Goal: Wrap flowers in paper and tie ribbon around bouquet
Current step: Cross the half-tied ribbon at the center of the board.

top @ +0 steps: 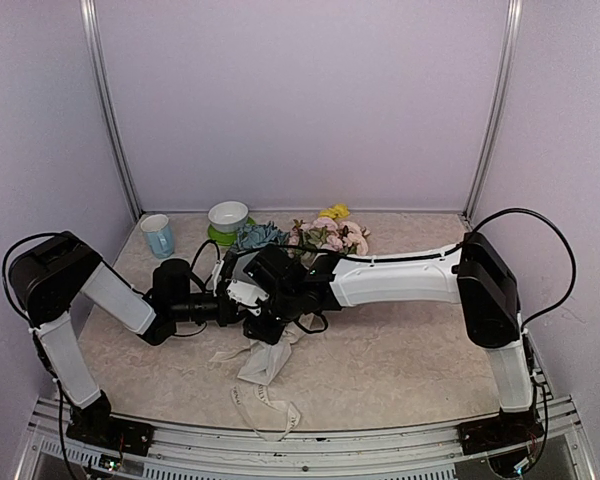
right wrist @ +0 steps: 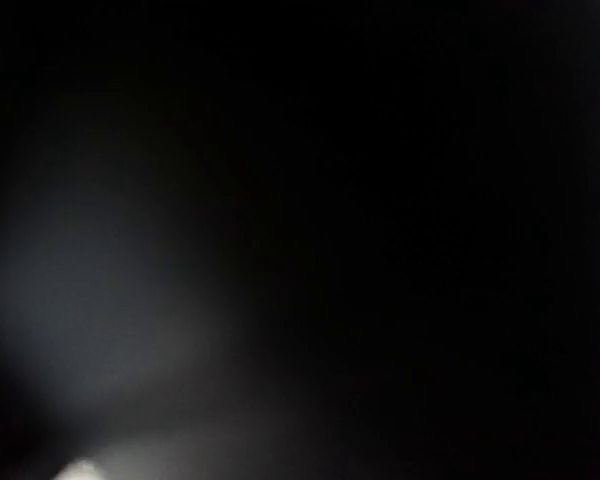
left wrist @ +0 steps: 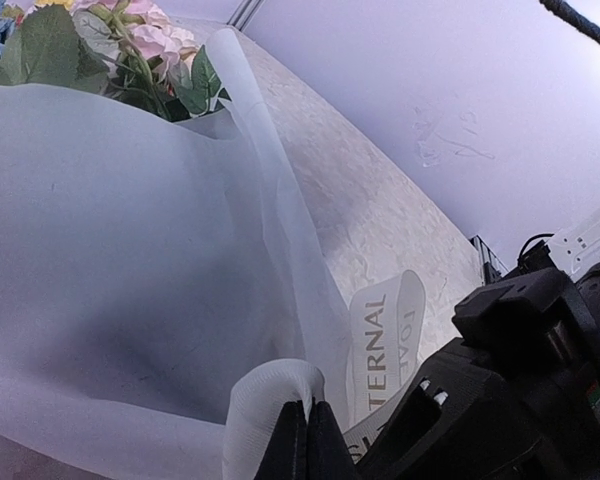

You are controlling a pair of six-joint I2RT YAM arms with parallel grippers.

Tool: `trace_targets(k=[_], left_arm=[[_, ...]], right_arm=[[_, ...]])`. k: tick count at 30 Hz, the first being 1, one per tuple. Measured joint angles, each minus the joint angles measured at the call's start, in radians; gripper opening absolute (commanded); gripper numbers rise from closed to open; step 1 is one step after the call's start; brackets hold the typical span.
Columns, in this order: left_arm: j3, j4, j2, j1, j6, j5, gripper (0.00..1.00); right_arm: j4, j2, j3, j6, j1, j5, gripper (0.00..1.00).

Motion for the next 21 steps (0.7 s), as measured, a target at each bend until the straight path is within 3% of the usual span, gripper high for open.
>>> trace_targets(k=[16, 21], left_arm=[[-0.001, -0.018, 0.041, 0.013, -0.005, 0.006, 0.00], [0.000, 0.027, 0.069, 0.023, -0.029, 0.010, 0.00]], right_arm=[[-0.003, -0.013, -0.061, -0.081, 0.001, -0.026, 0.32], [-0.032, -0.013, -0.065, -0.096, 0.001, -0.024, 0.24]])
